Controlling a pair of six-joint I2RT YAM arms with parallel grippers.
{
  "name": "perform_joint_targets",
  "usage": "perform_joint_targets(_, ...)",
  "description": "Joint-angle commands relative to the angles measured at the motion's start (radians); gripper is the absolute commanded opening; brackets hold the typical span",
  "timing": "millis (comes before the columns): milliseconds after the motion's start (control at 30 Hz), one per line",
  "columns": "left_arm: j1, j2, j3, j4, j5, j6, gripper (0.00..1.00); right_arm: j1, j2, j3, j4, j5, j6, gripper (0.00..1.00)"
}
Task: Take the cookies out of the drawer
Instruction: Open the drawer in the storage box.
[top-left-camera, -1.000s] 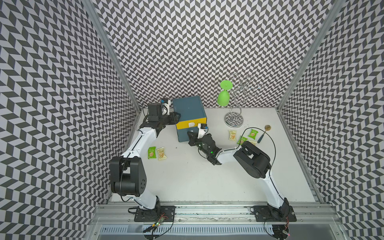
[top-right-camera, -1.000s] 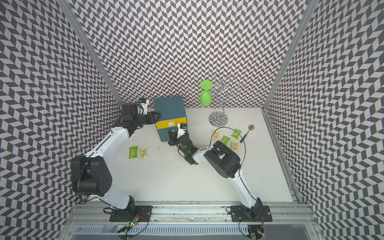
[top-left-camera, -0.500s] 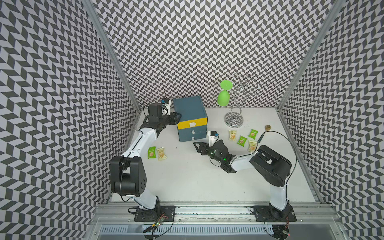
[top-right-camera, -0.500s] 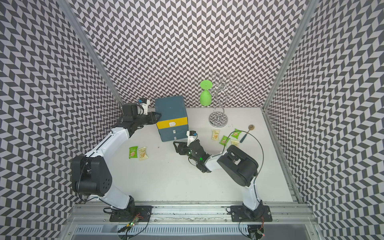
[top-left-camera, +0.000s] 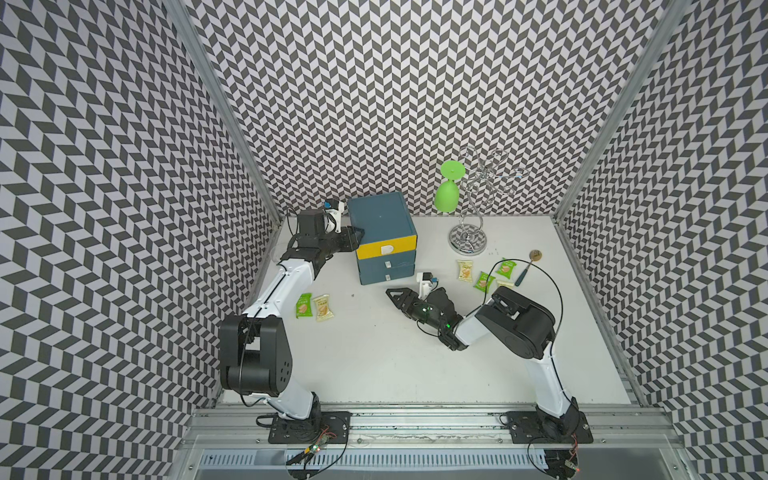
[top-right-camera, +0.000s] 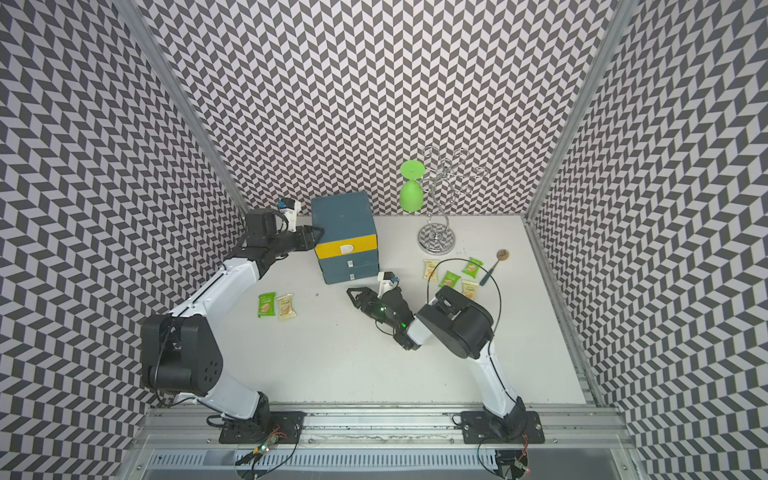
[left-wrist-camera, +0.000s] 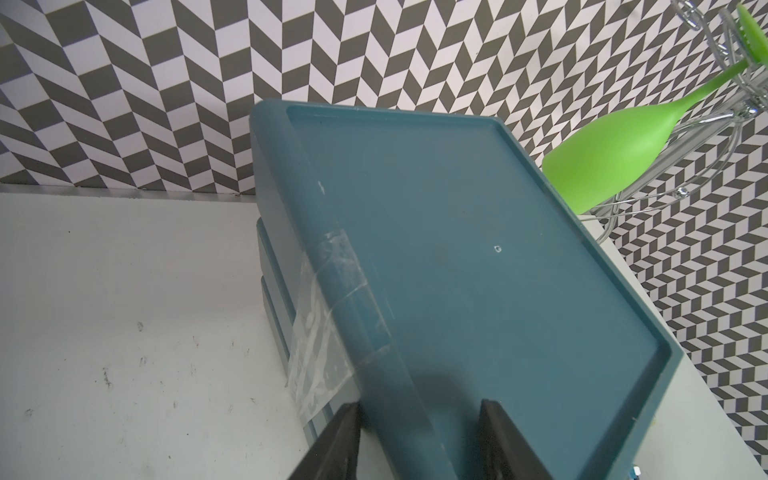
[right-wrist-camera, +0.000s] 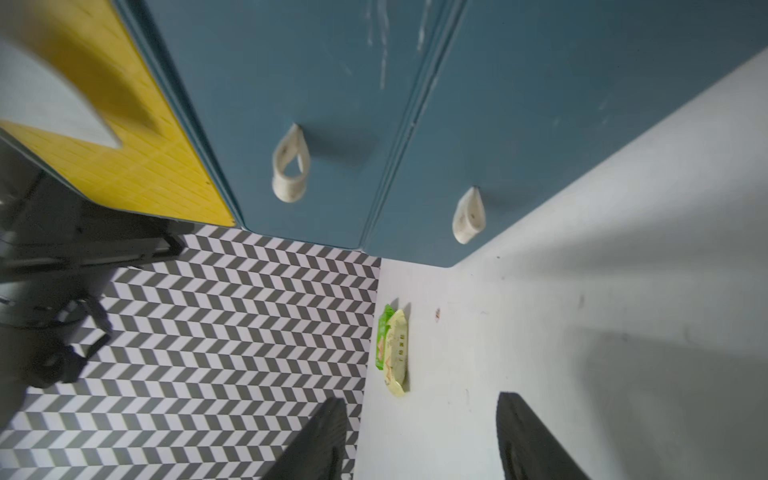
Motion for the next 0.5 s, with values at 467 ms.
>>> perform_joint_targets(467,-0.030,0.027,-0.032,-0.200,0.043,0.037,0.49,-0.037,0.206,0.191,0.060,0.097,0.107,0.55)
